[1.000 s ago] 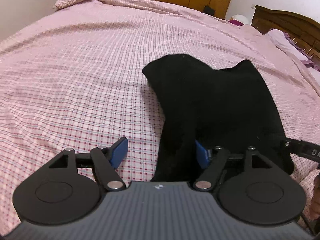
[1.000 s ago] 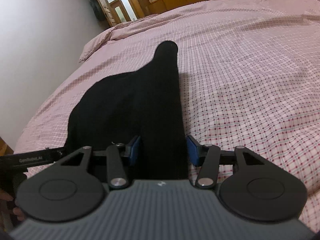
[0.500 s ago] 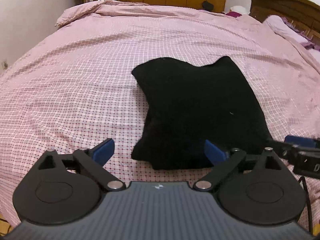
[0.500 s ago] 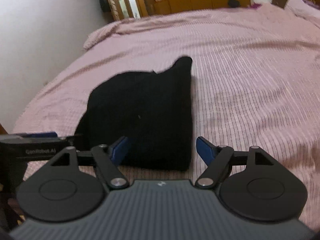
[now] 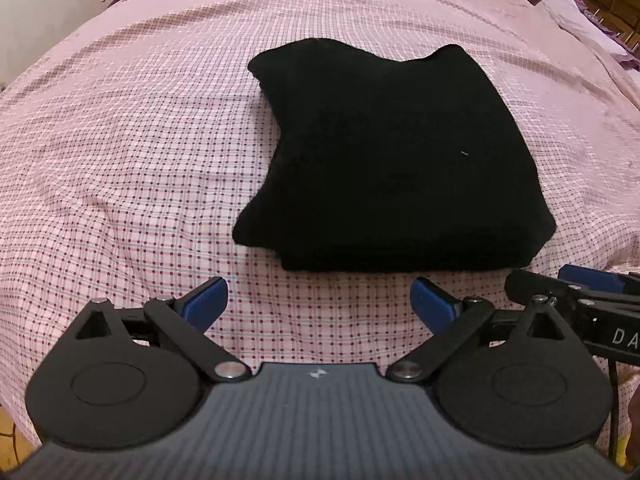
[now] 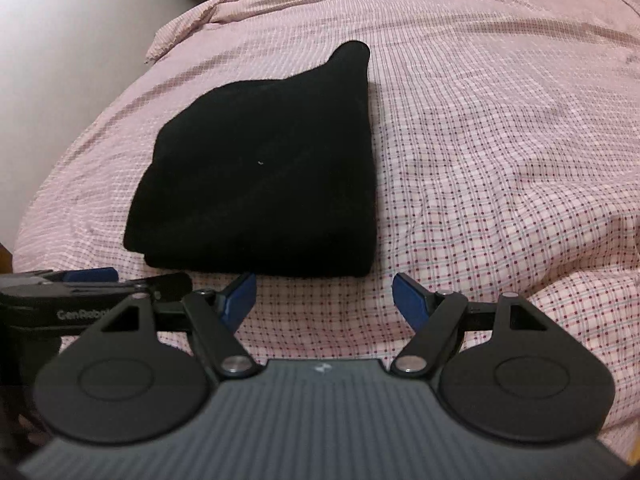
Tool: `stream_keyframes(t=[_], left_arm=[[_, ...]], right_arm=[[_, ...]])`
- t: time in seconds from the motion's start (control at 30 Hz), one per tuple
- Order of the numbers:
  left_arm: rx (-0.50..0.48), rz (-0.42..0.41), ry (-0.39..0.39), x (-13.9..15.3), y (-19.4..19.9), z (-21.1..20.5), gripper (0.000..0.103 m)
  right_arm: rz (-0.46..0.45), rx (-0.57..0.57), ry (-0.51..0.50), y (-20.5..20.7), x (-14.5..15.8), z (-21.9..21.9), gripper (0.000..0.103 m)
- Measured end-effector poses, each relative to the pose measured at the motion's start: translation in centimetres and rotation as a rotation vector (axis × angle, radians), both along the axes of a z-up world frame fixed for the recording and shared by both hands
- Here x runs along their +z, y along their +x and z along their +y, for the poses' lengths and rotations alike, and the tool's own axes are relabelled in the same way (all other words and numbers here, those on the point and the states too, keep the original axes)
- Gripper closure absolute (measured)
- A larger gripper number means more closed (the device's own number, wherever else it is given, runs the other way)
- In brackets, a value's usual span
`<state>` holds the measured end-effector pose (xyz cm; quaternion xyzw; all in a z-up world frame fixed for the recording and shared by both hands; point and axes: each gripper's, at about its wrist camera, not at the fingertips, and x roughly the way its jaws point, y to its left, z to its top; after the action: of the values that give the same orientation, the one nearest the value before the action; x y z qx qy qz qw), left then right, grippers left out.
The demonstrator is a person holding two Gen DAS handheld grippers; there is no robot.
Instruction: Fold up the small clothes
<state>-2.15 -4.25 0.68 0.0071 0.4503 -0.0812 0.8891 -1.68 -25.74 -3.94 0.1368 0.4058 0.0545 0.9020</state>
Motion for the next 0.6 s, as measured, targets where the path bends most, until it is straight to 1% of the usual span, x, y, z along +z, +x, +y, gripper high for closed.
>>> stream_keyframes(t=[0.3, 0.6], left_arm=[[-0.006, 0.02, 0.0, -0.21, 0.03, -0.08, 0.003], [-0.004, 0.016, 0.003, -0.28, 0.04, 0.06, 0.003]], right_arm=[[0.017, 0.002, 0.01, 0.16, -0.14, -0.08, 0.027], [0.019, 0.003, 0.01, 0.17, -0.17, -0.06, 0.027]])
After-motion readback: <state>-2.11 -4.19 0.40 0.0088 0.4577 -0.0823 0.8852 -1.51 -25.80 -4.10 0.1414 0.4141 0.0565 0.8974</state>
